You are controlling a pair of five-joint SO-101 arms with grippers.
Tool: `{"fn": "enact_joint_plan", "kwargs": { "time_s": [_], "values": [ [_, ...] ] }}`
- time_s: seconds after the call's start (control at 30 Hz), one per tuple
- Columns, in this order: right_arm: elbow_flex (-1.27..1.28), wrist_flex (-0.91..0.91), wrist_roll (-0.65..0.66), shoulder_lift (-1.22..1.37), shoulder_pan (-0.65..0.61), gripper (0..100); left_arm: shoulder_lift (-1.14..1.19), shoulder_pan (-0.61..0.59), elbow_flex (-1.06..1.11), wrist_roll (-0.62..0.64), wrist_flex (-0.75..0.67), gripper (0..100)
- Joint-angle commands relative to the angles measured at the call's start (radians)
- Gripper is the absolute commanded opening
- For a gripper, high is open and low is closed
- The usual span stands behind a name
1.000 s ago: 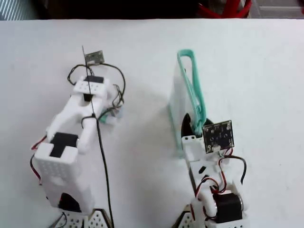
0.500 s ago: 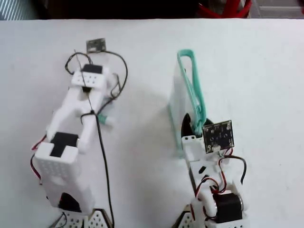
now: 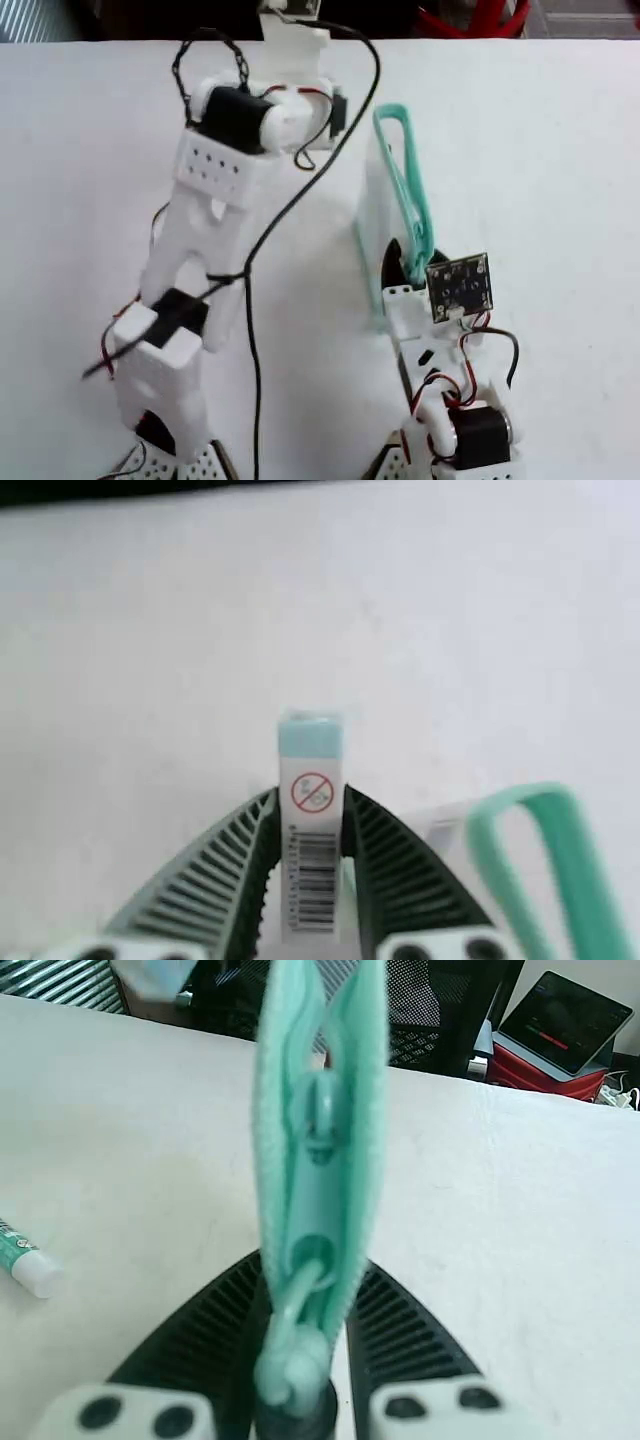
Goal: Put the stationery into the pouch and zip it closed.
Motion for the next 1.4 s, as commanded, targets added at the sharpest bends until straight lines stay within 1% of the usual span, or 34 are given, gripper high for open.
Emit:
{"fn": "enact_joint_plan", "kwargs": {
  "time_s": [0.0,0.07,0.17,0.3,0.47,0.67,0.8,0.93,1.03,1.17,1.2,1.27,1.37],
  "values": [
    [0.014,0.008,0.014,0.002,-0.001,1.9,-0.059,0.051,-0.193,-0.058,0.011,2],
    [0.014,0.008,0.014,0.002,-0.001,1.9,-0.074,0.09,-0.238,-0.104,0.058,2],
    [0.014,0.008,0.014,0.002,-0.001,1.9,-0.119,0.176,-0.381,-0.173,0.16,2],
    [0.014,0.008,0.014,0.002,-0.001,1.9,-0.145,0.242,-0.479,-0.256,0.167,2],
    [0.014,0.008,0.014,0.002,0.001,1.9,-0.143,0.259,-0.486,-0.265,0.172,2],
    [0.014,0.01,0.015,0.002,0.001,1.9,-0.259,0.357,-0.48,-0.27,0.172,2],
    [0.014,0.01,0.015,0.002,0.001,1.9,-0.36,0.352,-0.48,-0.275,0.173,2],
    [0.014,0.01,0.015,0.002,0.001,1.9,-0.475,0.34,-0.456,-0.327,0.173,2],
    [0.014,0.01,0.015,0.002,0.001,1.9,-0.605,0.34,-0.29,-0.33,0.173,2],
    [0.014,0.01,0.015,0.002,-0.001,1.9,-0.814,0.341,0.118,-0.33,0.164,2],
    [0.014,0.01,0.015,0.002,-0.001,1.9,-0.866,0.34,0.213,-0.336,0.138,2],
    [0.014,0.01,0.015,0.002,-0.002,1.9,-0.966,0.332,0.388,-0.338,0.018,2],
    [0.023,0.008,0.015,0.002,-0.005,1.9,-1.082,0.274,0.638,-0.331,-0.23,2]
  ]
}}
